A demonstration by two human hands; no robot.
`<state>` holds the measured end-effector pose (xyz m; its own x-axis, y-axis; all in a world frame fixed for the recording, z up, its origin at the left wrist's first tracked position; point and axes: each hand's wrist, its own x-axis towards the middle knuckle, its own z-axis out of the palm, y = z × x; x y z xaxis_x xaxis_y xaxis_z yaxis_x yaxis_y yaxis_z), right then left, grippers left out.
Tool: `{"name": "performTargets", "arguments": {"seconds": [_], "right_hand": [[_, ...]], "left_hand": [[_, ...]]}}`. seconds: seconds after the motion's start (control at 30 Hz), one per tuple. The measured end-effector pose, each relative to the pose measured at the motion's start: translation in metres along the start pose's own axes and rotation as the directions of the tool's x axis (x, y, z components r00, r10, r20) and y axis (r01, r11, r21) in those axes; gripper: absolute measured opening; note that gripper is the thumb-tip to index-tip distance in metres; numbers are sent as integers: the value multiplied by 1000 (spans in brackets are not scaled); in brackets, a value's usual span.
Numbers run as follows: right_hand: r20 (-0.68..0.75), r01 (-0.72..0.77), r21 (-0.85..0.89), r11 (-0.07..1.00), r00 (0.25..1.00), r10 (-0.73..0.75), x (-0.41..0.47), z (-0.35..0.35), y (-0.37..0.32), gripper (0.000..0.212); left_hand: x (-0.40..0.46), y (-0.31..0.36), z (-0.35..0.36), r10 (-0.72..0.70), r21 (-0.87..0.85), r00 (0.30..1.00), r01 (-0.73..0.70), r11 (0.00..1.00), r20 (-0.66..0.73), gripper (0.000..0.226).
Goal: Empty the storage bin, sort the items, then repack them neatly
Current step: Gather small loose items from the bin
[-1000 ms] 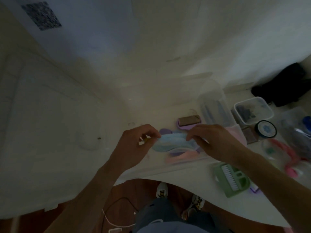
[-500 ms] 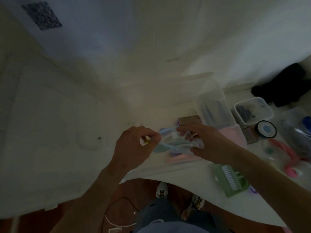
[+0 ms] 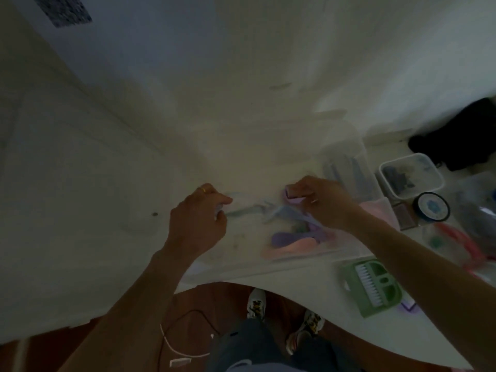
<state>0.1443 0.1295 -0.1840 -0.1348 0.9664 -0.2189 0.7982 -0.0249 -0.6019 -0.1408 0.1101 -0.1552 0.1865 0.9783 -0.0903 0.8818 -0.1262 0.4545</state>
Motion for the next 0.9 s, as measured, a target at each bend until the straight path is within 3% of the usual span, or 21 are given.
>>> {"name": "performTargets", "arguments": {"seconds": [0.07,0.13,0.2,0.27,0.37,0.53,0.67,0.77,0.83,0.9], "right_hand": [[131,48,-168,985,991,-25,20,18,13,32],[253,277,-456,846,951,-176,40,37,21,43],[459,397,-627,671,883,-93,52,54,24,53],[499,408,-701,585,867,-7,58,69,30,53],[411,300,-708,639,911,27,65,85,32,44],[370,332,-720,610,926,-67,69,96,31,27],[324,221,-623,750,946,-10,69,83,25,32],[242,137,-597,791,970,14,64,64,17,22],[161,28,-484,875,985,57,63,51,17,21],[42,-91,-238,967,994,103,63,34,10,26]], "left_hand": [[3,-2,3,-16,45,1000,15,999,24,33],[5,-5,6,-32,71,999,29,997,39,35],[6,-10,10,-33,58,998,29,998,59,36],[5,-16,15,-12,28,998,11,1000,63,36],[2,-22,20,-19,-19,998,20,1000,58,35],[-4,-23,23,-61,-118,997,66,991,46,39],[-9,-20,20,-110,-123,993,114,986,44,44],[-11,-16,20,-140,-136,988,147,980,60,46],[-13,-14,20,-165,-126,984,171,977,64,47],[-15,-13,21,-177,-124,982,184,975,68,50]]}}
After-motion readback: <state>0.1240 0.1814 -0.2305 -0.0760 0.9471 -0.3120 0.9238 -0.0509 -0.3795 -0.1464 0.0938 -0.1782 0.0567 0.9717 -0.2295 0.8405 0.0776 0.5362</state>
